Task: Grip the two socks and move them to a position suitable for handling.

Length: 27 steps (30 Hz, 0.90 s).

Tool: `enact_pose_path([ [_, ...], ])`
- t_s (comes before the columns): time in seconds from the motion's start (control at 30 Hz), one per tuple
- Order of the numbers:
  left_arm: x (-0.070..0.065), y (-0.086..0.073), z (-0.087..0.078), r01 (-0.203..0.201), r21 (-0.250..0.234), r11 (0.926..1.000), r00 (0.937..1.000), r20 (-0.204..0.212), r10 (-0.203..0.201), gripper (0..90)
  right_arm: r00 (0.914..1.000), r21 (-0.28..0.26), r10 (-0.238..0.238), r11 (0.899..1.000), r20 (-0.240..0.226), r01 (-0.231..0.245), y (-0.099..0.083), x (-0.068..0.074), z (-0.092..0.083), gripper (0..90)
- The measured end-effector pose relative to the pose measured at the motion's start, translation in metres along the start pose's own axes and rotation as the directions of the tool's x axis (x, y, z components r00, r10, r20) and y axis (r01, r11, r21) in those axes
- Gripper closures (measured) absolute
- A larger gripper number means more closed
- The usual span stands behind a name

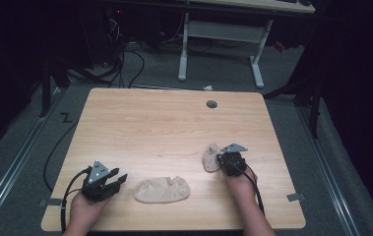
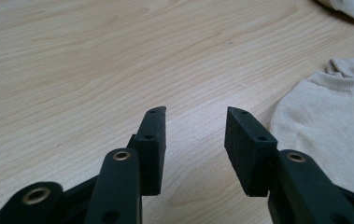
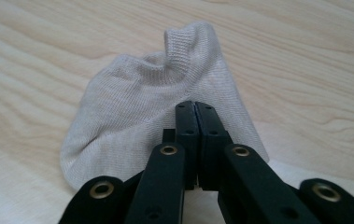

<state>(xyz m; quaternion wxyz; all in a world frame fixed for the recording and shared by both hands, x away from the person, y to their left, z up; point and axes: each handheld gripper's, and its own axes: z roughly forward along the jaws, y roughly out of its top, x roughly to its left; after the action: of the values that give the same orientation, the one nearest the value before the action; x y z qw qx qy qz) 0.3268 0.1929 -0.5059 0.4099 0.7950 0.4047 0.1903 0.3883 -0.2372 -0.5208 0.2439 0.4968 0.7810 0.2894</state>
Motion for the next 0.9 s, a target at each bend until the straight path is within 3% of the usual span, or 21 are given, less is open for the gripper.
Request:
enact_pose_path([
  [0.23,-0.003,0.000,0.004,-0.006,0.011,0.9999,0.9999,0.013,0.005,58.9,0.9977,-0.011,-0.021,1.000,-0.065,0.021,-0.008,0.023,-0.011,82.4],
  [0.37,-0.004,0.000,0.005,-0.011,0.011,0.9999,0.9999,0.013,0.010,59.0,0.9948,-0.070,-0.045,0.997,-0.091,0.039,-0.004,0.037,-0.023,77.1],
  [0.43,-0.004,0.000,0.005,-0.009,0.011,0.9999,0.9999,0.013,0.009,59.0,0.9911,-0.101,-0.074,0.993,-0.111,0.062,0.001,0.052,-0.024,64.8],
  [0.5,-0.004,0.000,0.005,-0.011,0.013,0.9999,0.9999,0.013,0.011,59.1,0.9905,-0.101,-0.086,0.992,-0.107,0.075,0.002,0.056,-0.022,60.6],
  [0.57,-0.004,0.000,0.005,-0.011,0.010,0.9999,0.9999,0.013,0.011,59.1,0.9897,-0.054,-0.105,0.994,-0.097,0.100,0.003,0.063,-0.011,55.8],
  [0.7,-0.003,0.000,0.004,-0.013,0.012,0.9998,0.9998,0.012,0.013,59.1,0.9895,-0.022,-0.117,0.993,-0.085,0.115,0.000,0.064,-0.004,60.4],
  [0.73,-0.003,0.000,0.004,-0.009,0.009,0.9999,0.9999,0.012,0.009,59.2,0.9903,-0.025,-0.120,0.993,-0.070,0.118,-0.001,0.064,-0.005,75.5],
  [0.83,-0.003,0.001,0.003,-0.009,0.005,0.9999,0.9999,0.013,0.009,59.2,0.9904,-0.028,-0.123,0.992,-0.064,0.121,-0.001,0.064,-0.006,79.8],
  [0.9,-0.003,0.002,0.002,-0.019,0.002,0.9998,0.9997,0.013,0.019,59.2,0.9931,-0.065,-0.093,0.994,-0.072,0.088,0.001,0.060,-0.015,80.3],
])
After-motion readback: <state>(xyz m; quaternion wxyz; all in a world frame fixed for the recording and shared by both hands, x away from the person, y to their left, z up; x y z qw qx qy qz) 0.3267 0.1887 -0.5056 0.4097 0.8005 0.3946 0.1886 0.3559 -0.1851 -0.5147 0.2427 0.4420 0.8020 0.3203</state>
